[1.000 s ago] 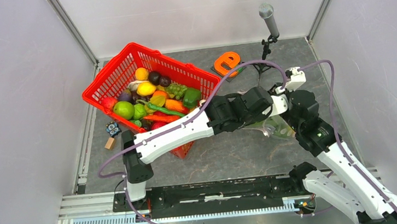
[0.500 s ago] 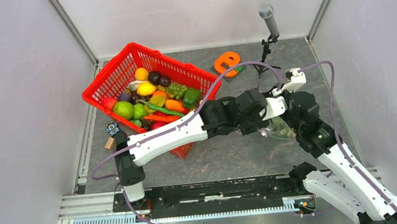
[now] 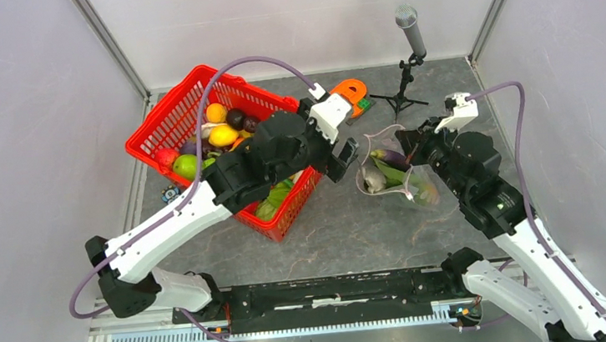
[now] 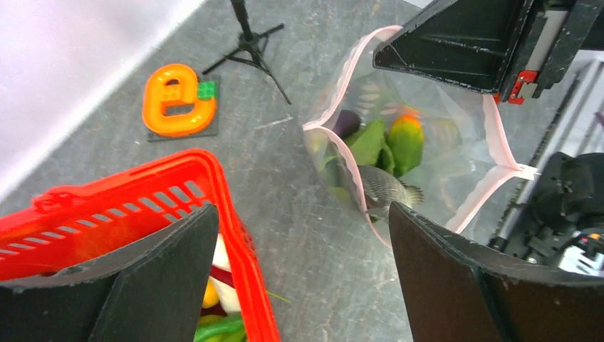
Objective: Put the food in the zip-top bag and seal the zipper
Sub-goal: Place the fake fish in the zipper food storage bag.
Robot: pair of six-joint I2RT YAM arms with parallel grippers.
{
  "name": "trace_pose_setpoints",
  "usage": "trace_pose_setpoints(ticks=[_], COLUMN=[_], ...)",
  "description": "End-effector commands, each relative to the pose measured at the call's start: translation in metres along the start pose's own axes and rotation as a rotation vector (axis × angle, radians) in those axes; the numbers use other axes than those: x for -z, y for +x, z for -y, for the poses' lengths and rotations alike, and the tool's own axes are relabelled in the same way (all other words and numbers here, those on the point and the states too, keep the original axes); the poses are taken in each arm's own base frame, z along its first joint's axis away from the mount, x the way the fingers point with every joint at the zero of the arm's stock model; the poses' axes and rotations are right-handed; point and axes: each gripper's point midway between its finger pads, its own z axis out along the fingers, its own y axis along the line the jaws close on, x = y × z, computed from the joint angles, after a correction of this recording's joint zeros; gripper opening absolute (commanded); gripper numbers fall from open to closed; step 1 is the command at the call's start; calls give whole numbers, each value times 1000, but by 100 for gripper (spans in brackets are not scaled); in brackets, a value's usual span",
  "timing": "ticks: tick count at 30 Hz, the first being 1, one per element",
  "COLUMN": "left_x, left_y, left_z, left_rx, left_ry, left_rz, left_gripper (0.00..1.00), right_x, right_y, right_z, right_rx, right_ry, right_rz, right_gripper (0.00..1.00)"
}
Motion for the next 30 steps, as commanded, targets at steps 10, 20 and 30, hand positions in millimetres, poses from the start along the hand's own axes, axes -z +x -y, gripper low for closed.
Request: trace_pose_setpoints(ticks=[10, 20, 30], left_x=[-11, -22, -38], left_y=[12, 35, 65], left_z=[41, 59, 71], left_rx=[387, 386, 402], left_ry=[222, 281, 297], left_rz=[-68, -216, -317], left_gripper=[86, 75, 54], right_x=[5, 0, -1], right_y=[-14, -4, -2], right_z=[-1, 2, 2], right_rx=[-14, -12, -11], right_ry=[-4, -1, -6], right_rz=[69, 53, 54], right_gripper=[1, 1, 1])
